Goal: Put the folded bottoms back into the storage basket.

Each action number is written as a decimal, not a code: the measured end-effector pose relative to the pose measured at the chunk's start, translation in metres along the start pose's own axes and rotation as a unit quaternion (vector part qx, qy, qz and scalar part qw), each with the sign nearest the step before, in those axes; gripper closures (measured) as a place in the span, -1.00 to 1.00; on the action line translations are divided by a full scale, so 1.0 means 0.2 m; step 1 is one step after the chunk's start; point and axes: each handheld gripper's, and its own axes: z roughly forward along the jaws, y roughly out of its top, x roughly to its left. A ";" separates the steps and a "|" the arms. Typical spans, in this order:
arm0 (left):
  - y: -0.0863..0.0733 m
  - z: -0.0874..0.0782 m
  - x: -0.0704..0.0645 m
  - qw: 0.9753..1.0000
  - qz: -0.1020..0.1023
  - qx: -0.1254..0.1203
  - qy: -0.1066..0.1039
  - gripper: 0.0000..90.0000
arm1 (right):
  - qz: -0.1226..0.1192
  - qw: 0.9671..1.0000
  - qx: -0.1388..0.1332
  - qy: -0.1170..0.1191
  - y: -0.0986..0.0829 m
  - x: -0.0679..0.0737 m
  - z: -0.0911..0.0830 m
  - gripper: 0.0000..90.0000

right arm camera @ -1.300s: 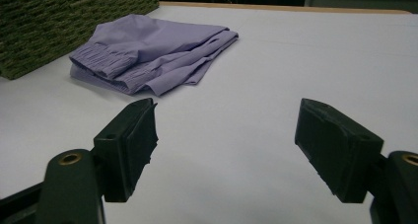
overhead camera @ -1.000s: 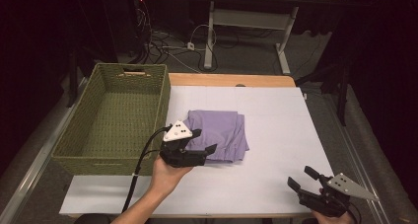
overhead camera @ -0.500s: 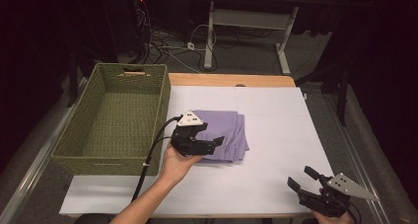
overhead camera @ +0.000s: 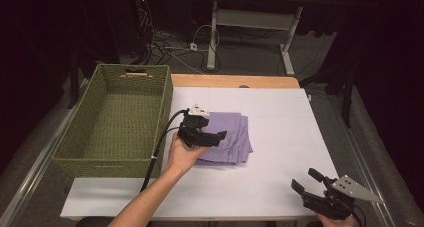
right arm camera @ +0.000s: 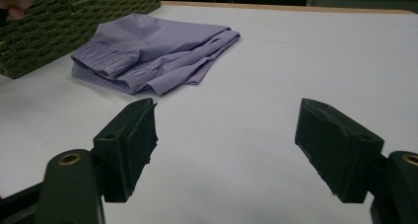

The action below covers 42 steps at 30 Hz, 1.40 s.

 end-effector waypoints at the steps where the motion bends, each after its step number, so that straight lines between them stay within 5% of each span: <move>1: 0.00 0.01 0.01 1.000 -0.003 0.003 0.002 -0.54 | 0.000 1.000 0.000 0.000 0.00 0.00 0.00 -0.46; 20: 0.05 0.14 0.14 0.997 -0.030 0.053 0.046 -0.55 | 0.000 1.000 0.005 -0.001 0.00 0.00 0.01 -0.46; 42: 0.06 0.24 0.29 0.988 -0.078 0.098 0.090 -0.62 | -0.003 1.000 0.003 0.002 0.00 0.00 0.01 -0.46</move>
